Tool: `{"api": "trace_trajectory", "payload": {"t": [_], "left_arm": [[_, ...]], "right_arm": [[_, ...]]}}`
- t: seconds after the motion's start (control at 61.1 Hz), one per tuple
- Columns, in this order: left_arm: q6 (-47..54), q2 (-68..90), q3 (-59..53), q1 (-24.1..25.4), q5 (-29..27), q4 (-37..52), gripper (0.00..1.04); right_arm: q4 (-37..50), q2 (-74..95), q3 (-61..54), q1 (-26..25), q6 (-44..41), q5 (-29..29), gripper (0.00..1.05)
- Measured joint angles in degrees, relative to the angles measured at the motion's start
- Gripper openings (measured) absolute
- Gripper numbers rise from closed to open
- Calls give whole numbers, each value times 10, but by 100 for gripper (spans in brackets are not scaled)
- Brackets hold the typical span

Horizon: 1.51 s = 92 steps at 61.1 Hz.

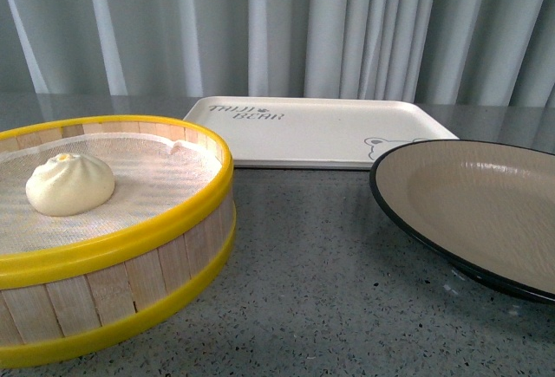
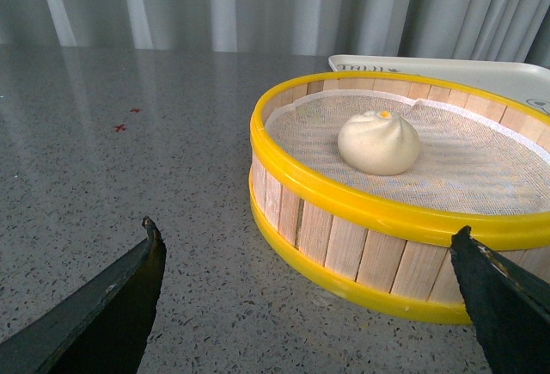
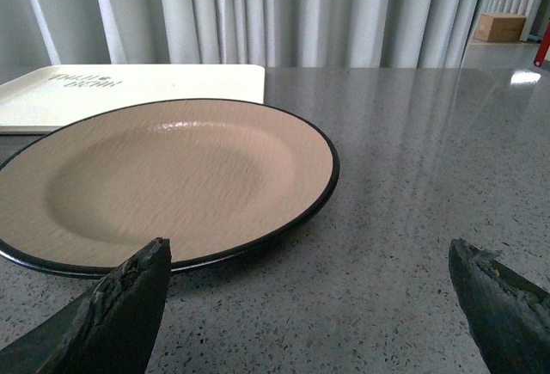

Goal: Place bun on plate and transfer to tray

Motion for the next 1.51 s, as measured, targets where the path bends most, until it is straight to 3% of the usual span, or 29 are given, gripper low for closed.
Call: {"api": "trace_trajectory", "payload": {"t": [0.295,0.409,0.491,0.687,0.786,0.966,1.048,1.146,1.26,1.506], "left_arm": [[-3,3,1,-1,-5,-3,98],[-145,84,58,-27,-96,-130,98],[-214,90,66,-16,-97,-110,98],[-272,78,76,9,-96,-62,98],[-272,90,78,-24,-136,-31,98],[-186,249,144,-139,-193,143,98],[-109,353,210,-181,-170,220,98],[-42,454,288,-202,-120,230,98],[19,585,400,-212,-31,130,98],[79,702,503,-205,15,-13,98]], "right_arm": [[0,0,0,0,0,0,96],[0,0,0,0,0,0,96],[0,0,0,0,0,0,96],[0,0,0,0,0,0,96],[0,0,0,0,0,0,96],[0,0,0,0,0,0,96],[0,0,0,0,0,0,96],[0,0,0,0,0,0,96],[0,0,0,0,0,0,96],[0,0,0,0,0,0,96]]}}
